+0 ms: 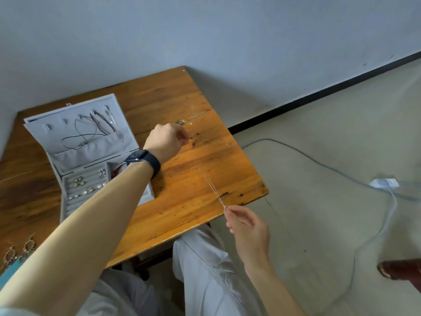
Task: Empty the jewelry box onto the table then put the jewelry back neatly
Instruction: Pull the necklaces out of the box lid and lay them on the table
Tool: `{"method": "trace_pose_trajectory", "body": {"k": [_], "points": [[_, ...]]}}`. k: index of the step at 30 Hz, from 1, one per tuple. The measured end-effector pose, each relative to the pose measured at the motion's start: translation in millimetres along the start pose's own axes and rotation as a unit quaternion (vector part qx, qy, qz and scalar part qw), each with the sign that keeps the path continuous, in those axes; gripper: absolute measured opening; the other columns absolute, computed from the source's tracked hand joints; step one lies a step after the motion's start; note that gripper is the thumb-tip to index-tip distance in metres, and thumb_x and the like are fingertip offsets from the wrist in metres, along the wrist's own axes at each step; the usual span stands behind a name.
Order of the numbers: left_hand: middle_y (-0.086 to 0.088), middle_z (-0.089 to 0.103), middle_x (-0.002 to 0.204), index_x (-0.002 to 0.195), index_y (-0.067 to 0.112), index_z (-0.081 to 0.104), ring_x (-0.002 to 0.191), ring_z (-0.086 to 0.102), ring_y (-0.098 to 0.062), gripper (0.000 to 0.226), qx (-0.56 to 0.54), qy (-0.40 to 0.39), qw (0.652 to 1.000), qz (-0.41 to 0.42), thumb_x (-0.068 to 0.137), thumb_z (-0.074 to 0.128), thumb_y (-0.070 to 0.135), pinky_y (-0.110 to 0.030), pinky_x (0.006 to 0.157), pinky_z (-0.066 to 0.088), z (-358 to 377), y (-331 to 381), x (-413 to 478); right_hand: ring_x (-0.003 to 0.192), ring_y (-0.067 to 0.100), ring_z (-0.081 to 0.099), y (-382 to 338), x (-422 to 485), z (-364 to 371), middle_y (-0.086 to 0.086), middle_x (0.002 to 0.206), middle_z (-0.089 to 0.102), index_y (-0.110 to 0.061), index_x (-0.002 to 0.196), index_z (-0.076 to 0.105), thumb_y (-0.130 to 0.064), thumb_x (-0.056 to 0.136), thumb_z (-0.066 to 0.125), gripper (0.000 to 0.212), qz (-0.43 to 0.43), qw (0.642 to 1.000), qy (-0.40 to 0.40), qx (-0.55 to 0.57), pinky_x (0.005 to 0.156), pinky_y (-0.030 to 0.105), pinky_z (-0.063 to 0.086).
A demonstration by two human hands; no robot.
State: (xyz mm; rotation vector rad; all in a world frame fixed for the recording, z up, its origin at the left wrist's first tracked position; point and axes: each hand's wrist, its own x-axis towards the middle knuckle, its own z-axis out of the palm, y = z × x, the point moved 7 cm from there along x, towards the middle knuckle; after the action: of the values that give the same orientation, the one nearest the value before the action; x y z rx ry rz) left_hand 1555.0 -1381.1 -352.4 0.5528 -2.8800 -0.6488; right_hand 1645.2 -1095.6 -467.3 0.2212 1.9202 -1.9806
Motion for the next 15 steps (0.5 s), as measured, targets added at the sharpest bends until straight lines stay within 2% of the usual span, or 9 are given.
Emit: {"method": "trace_pose_trajectory", "body": {"k": [5,7,11,15], "points": [[0.001,0.073,0.099,0.093,0.025,0.073,0.091,0.067,-0.022,0.006,-0.001,0.016,1.000,-0.021,0.090,0.071,0.021,-0.038,0.083,0.056,21.9,-8.8,9.4,0.077,-0.002,0.066,-9.9,8.0,6.8,-0.020,0.078,0.072,-0.044,0.083,0.070,-0.027,0.085,0.073,0.017,-0.084,0.989,0.032,-0.114,0.065,0.009,0.047],[0.000,0.073,0.102,0.099,0.023,0.074,0.093,0.068,-0.022,0.008,-0.006,0.005,1.000,-0.024,0.092,0.069,0.023,-0.040,0.084,0.057,32.3,-12.2,11.9,0.075,0.000,0.066,-11.4,9.7,8.5,-0.020,0.075,0.070,-0.042,0.083,0.070,-0.027,0.085,0.072,0.016,-0.120,0.979,0.037,-0.160,0.064,0.009,0.045],[-0.003,0.071,0.107,0.104,0.022,0.074,0.097,0.066,-0.023,0.012,-0.019,0.012,1.000,-0.018,0.095,0.067,0.025,-0.042,0.085,0.057,41.1,-16.9,18.0,0.074,0.003,0.063,-18.7,10.9,10.0,-0.018,0.074,0.066,-0.036,0.090,0.072,-0.029,0.087,0.076,0.009,-0.247,0.933,0.059,-0.256,0.064,0.006,0.042],[-0.001,0.069,0.105,0.102,0.020,0.076,0.097,0.062,-0.022,0.013,-0.021,0.036,0.999,-0.003,0.094,0.068,0.026,-0.039,0.084,0.055,39.2,-20.4,25.1,0.074,-0.004,0.060,-20.6,12.2,13.1,-0.013,0.082,0.066,-0.026,0.097,0.075,-0.028,0.089,0.072,0.009,-0.328,0.901,0.067,-0.276,0.065,0.006,0.044]]}}
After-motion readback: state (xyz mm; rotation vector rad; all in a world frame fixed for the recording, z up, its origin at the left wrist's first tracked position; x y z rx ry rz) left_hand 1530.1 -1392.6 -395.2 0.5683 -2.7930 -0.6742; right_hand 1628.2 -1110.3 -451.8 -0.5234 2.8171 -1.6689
